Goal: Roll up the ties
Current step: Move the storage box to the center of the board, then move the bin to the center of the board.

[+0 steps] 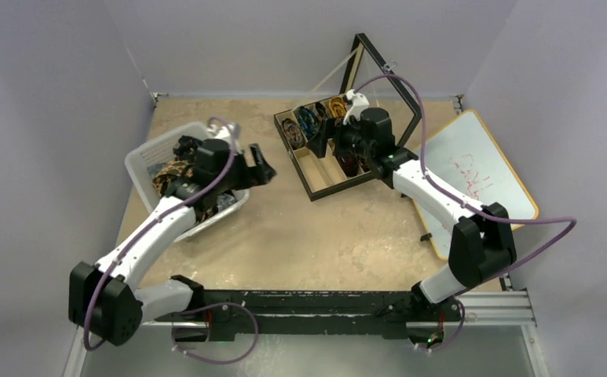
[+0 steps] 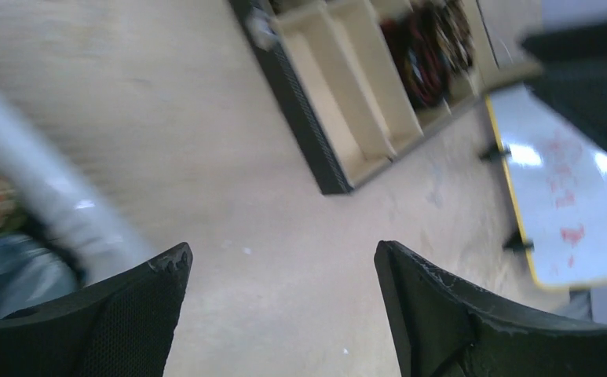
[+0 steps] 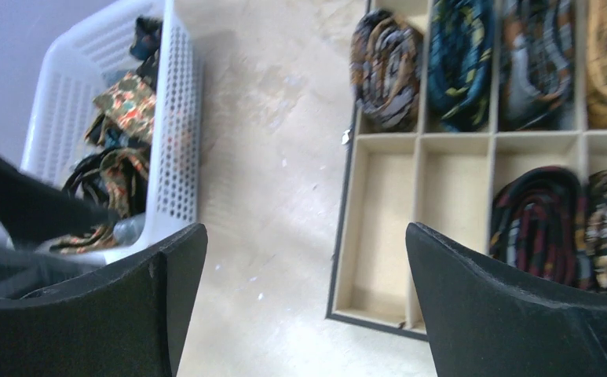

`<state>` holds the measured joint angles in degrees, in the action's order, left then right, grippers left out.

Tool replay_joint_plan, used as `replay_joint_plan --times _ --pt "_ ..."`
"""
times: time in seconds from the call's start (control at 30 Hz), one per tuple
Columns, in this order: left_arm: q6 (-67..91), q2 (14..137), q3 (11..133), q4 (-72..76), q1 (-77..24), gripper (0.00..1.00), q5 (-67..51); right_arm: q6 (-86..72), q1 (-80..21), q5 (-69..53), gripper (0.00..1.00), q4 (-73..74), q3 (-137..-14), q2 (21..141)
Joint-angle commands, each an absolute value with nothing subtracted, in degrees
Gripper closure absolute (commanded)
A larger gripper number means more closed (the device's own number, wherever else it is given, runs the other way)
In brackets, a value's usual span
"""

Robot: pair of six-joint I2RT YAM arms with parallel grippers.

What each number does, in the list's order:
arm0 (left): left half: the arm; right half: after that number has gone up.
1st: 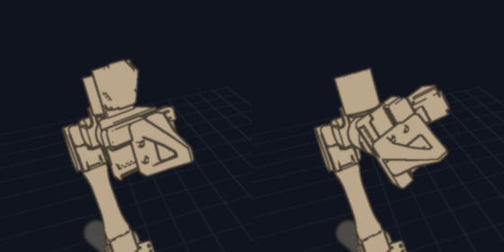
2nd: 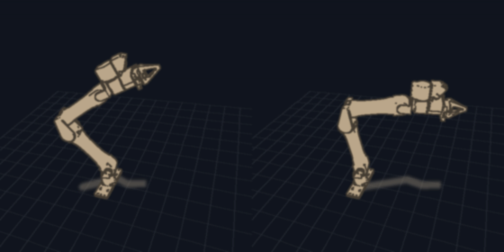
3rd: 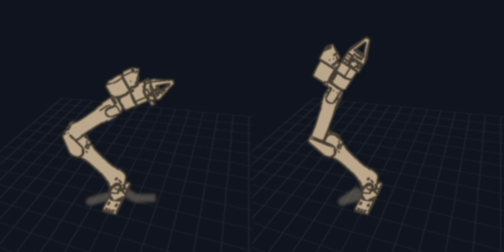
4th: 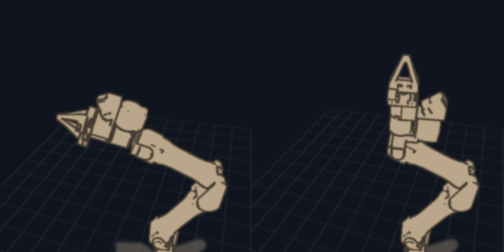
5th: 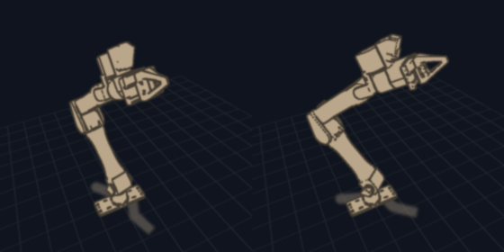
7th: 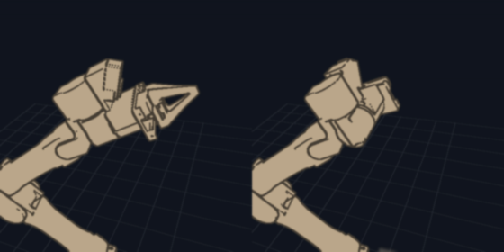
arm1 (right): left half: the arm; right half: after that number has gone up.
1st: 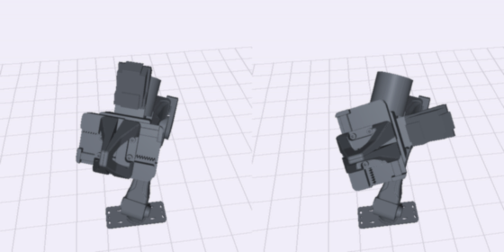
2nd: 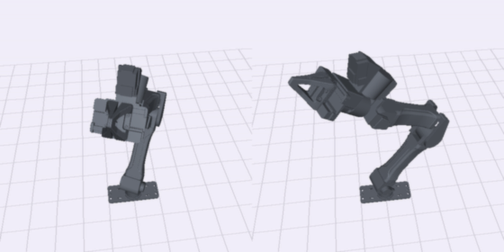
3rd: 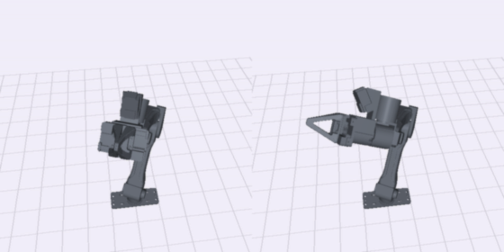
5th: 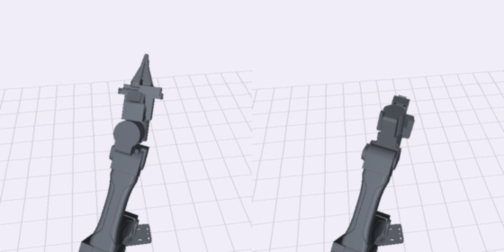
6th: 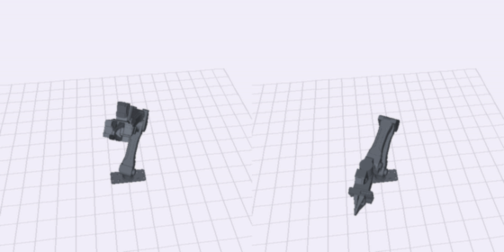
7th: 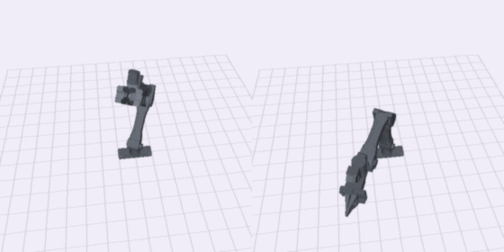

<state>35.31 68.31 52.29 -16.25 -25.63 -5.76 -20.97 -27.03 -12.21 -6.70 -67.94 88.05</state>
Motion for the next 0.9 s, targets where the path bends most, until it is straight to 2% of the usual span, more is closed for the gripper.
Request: replay_joint_plan --times 0.0,0.17,0.37,0.6,0.87 --pt "38.2 65.5 50.1 -18.7 -16.5 0.13 -5.5 -23.9 -29.1 -17.0 0.01 -10.3 -66.8 87.2" --pt "35.8 78.3 62.5 -25.8 -5.9 0.09 -7.4 -23.7 -31.4 -16.2 0.01 -9.0 -66.2 86.2" --pt "32.5 98.2 74.7 -23.6 3.1 0.09 -14.4 -23.6 -32.3 -15.2 0.01 -7.2 -64.3 83.5" --pt "26.2 118.9 94.9 -26.4 3.8 0.11 -24.5 -22.8 -32.3 -14.2 0.01 -6.1 -63.1 82.1" --pt "24.6 131.1 116.9 -30.2 3.7 0.12 -31.6 -21.9 -32.3 -15.2 0.01 -5.3 -63.9 86.2"
